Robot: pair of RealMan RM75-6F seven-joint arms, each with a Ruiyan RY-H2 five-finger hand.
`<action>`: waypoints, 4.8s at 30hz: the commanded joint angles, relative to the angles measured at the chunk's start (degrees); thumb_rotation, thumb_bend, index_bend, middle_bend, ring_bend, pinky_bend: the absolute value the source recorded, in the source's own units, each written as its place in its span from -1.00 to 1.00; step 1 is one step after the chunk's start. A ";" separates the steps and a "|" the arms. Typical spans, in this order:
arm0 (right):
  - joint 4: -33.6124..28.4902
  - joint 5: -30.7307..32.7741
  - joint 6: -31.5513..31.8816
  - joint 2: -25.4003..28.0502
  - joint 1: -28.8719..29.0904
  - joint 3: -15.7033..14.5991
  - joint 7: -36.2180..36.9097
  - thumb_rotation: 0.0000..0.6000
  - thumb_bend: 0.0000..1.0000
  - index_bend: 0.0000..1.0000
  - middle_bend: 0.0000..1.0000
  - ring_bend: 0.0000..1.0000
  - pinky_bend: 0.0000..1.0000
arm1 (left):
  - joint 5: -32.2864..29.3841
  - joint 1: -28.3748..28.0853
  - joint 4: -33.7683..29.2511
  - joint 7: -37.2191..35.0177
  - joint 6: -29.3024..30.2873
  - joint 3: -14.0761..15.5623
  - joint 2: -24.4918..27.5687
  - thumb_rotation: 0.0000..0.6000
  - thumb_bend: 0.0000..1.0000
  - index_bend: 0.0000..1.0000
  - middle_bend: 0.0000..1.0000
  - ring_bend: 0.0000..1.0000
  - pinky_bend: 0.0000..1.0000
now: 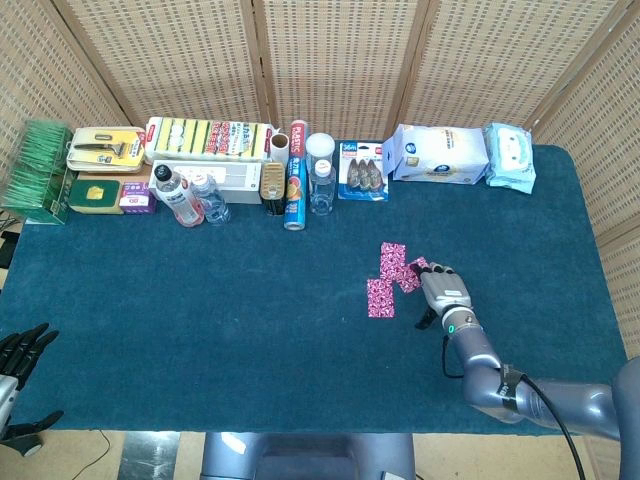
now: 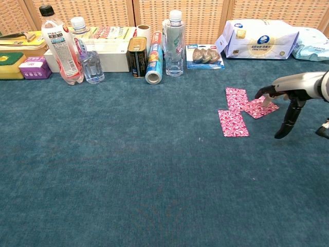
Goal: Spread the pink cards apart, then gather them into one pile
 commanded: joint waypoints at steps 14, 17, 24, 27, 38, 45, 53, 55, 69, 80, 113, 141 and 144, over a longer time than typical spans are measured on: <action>2.22 1.59 -1.44 2.57 -1.15 -1.65 0.57 1.00 -1.00 -0.99 -0.70 -1.00 -1.00 | 0.05 -0.06 -0.17 0.29 -0.22 0.10 -0.03 1.00 -0.96 -1.00 -1.00 -1.00 -1.00; 2.11 1.88 -1.61 3.18 -1.27 -1.63 0.78 1.00 -1.00 -0.99 -0.70 -1.00 -1.00 | 0.05 -0.07 -0.21 0.25 -0.19 0.10 -0.01 1.00 -0.96 -1.00 -1.00 -1.00 -1.00; -2.10 -1.84 -0.60 5.36 -1.58 -0.29 1.99 1.00 -1.00 -0.99 -0.70 -1.00 -1.00 | 0.08 -0.13 -0.26 0.36 -0.32 0.13 -0.01 1.00 -0.96 -1.00 -1.00 -1.00 -1.00; -4.74 -4.03 0.34 5.68 -1.98 0.78 3.25 1.00 -1.00 -0.99 -0.70 -1.00 -1.00 | 0.06 -0.11 -0.28 0.30 -0.29 0.15 0.02 1.00 -0.96 -1.00 -1.00 -1.00 -1.00; -9.09 -9.72 3.87 2.94 -2.23 1.04 2.93 1.00 -1.00 -0.94 -0.76 -1.00 -1.00 | 0.14 -0.17 -0.11 -0.44 -0.19 0.20 0.24 1.00 -0.96 -1.00 -1.00 -1.00 -1.00; -7.24 -8.88 5.14 -0.38 -1.43 0.98 1.29 1.00 -1.00 -0.94 -0.75 -1.00 -1.00 | 0.62 -0.08 0.40 -1.75 0.39 0.38 0.55 1.00 -0.96 -1.00 -1.00 -1.00 -1.00; -2.90 -5.67 4.19 -0.48 -2.06 0.03 0.86 1.00 -1.00 -0.94 -0.74 -1.00 -1.00 | 0.85 -0.10 1.31 -3.78 1.00 0.37 0.89 1.00 -0.96 -1.00 -1.00 -1.00 -1.00; -2.63 -5.47 3.73 -0.06 -2.25 -0.09 0.88 1.00 -1.00 -0.94 -0.74 -1.00 -1.00 | 0.91 -0.12 1.28 -3.70 0.97 0.39 0.87 1.00 -0.97 -1.00 -1.00 -1.00 -1.00; -3.63 -6.53 1.68 2.37 -3.20 -1.42 0.82 1.00 -1.00 -0.94 -0.71 -1.00 -1.00 | 0.77 -0.13 0.80 -2.51 0.55 0.42 0.61 1.00 -0.96 -1.00 -1.00 -1.00 -1.00; -2.92 -8.18 0.71 3.53 -4.35 -1.55 2.66 1.00 -1.00 -0.94 -0.71 -1.00 -1.00 | 0.77 -0.20 0.30 -1.33 0.02 0.53 0.38 1.00 -0.96 -1.00 -1.00 -1.00 -1.00; -7.28 -9.81 1.13 5.82 -3.49 -5.03 -0.95 1.00 -1.00 -0.94 -0.68 -1.00 -0.87 | 0.47 -0.35 0.06 -1.45 -0.28 0.53 0.49 1.00 -0.96 -1.00 -1.00 -1.00 -1.00; -7.18 -5.00 20.92 -3.96 -8.40 5.60 -2.52 1.00 -1.00 -0.73 -1.00 -1.00 -0.91 | 1.37 -0.24 0.81 -3.64 0.65 0.86 1.01 1.00 -0.96 -1.00 -1.00 -1.00 -1.00; -7.16 -5.10 20.44 -4.57 -8.23 6.10 -3.32 1.00 -1.00 -0.72 -1.00 -1.00 -0.92 | 1.53 -0.24 1.07 -4.18 0.84 0.90 1.08 1.00 -0.97 -1.00 -1.00 -1.00 -1.00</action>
